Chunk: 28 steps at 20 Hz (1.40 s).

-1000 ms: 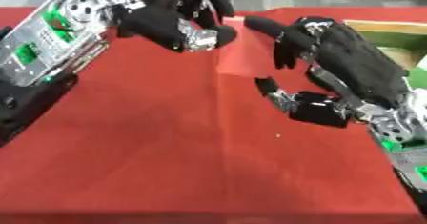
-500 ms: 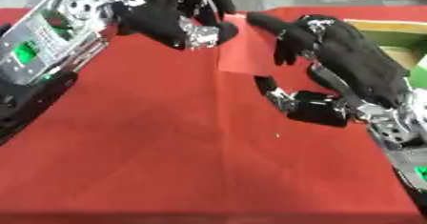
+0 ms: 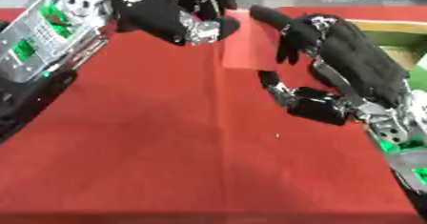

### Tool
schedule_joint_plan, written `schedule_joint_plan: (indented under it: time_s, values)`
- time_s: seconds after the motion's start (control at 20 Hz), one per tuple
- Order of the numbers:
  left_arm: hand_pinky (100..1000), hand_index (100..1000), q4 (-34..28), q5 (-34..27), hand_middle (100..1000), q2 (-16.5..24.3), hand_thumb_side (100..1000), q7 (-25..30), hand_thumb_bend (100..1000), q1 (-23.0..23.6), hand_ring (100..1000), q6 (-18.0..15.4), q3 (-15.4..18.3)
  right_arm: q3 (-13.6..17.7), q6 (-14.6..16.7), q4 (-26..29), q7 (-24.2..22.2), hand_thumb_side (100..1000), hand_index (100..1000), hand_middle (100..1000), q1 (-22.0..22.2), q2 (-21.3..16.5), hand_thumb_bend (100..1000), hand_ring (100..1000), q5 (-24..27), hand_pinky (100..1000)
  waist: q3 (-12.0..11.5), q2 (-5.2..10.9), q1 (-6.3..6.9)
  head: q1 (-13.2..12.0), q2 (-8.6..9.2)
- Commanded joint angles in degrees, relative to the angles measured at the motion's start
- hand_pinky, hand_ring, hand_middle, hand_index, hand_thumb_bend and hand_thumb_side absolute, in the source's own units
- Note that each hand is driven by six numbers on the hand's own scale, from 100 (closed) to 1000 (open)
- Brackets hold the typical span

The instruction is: Pick up the objects with one hand, pass them to the other hand, and then place them into the box on the other side of the table.

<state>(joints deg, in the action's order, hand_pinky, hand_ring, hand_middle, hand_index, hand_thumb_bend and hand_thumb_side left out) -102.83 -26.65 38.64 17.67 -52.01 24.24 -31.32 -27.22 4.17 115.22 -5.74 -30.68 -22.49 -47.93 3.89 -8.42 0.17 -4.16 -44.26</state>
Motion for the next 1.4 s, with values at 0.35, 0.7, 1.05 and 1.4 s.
schedule_joint_plan:
  time_s: [0.35, 0.7, 1.05, 1.4]
  values:
    - [770, 656, -1.77, 0.90, 504, 0.58, 382, 2.22, 323, -1.19, 600, -0.80, 0.62, 1.48, -2.36, -0.63, 2.94, 100, 667, 366, -0.23, -1.26, 100, 359, 3.55, 620, 0.12, 1.66, 0.78, 0.13, 0.14]
    - [780, 698, -2.16, 8.49, 552, 3.22, 569, 5.31, 494, -0.54, 638, -4.06, 5.62, 3.12, -2.82, -0.63, 4.52, 100, 659, 368, 0.03, -2.62, 100, 362, 3.54, 624, 0.09, 1.73, 0.71, 0.45, 0.14]
    - [770, 699, -1.63, 14.05, 559, 4.95, 650, 2.26, 549, 0.70, 639, -6.59, 10.99, 4.92, -3.46, -0.63, 6.23, 100, 653, 367, 0.34, -3.94, 100, 361, 3.71, 626, 0.17, 1.75, 0.68, 1.08, 0.14]
    - [769, 698, 0.85, 17.03, 562, 5.78, 640, -4.09, 537, 2.38, 641, -8.17, 15.32, 7.36, -4.79, -0.63, 8.29, 100, 650, 364, 1.08, -5.70, 100, 359, 4.60, 625, 0.34, 1.75, 0.58, 2.03, 0.14]
